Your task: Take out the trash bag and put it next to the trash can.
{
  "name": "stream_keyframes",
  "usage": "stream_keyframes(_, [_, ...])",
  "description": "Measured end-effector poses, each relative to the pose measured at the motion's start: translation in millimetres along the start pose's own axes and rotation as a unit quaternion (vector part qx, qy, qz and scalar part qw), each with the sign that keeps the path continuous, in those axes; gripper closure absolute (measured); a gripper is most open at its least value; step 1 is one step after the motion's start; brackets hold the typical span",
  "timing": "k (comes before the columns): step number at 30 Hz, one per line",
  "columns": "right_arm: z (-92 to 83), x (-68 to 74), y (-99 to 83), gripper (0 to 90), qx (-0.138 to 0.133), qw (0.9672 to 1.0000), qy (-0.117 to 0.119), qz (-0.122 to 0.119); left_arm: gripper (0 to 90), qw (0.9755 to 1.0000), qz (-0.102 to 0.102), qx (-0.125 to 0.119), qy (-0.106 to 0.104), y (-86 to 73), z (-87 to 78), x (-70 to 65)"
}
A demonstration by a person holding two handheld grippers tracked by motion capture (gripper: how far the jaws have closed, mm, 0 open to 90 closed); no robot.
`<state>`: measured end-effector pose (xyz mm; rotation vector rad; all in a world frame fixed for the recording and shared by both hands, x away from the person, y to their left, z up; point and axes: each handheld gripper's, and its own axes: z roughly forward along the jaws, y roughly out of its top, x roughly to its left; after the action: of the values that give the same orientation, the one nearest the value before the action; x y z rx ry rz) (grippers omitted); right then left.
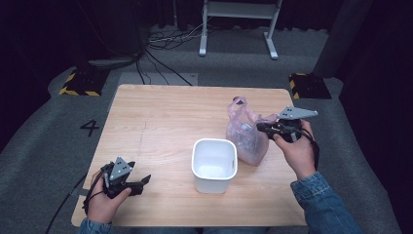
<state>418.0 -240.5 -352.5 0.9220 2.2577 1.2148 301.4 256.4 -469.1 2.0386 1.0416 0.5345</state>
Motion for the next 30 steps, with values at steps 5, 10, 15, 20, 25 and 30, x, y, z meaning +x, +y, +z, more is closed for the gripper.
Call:
stream_keyframes(5, [-10.0,0.9,-0.8,54.3,-0.009,0.9999,-0.012,0.006,23.5,1.0,0.001,0.0,-0.003,1.0,1.1,-0.1])
stream_keyframes(10, [-25.6,3.2,-4.7,45.3,-0.014,0.9997,-0.013,0.015,23.6,1.0,0.0,-0.001,-0.007,2.0,2.4,-0.3])
stream_keyframes(15, [-39.1,5.6,-12.4,38.3,-0.007,0.9998,-0.004,0.018,23.5,1.0,-0.002,-0.001,-0.006,1.8,2.3,-0.4])
stream_keyframes(20, [-51.2,6.1,-22.0,32.5,-0.01,0.9995,-0.018,0.024,23.5,1.0,-0.001,-0.001,-0.006,1.9,2.4,-0.6])
stream_keyframes(25, [-61.7,6.2,-33.9,27.5,-0.01,0.9992,-0.026,0.028,23.5,1.0,-0.002,0.0,-0.006,1.8,3.0,-1.1])
stream_keyframes(30, [-69.5,7.6,-48.1,24.6,0.003,0.9989,-0.034,0.034,23.5,1.0,-0.004,-0.001,-0.006,1.9,3.1,-1.5])
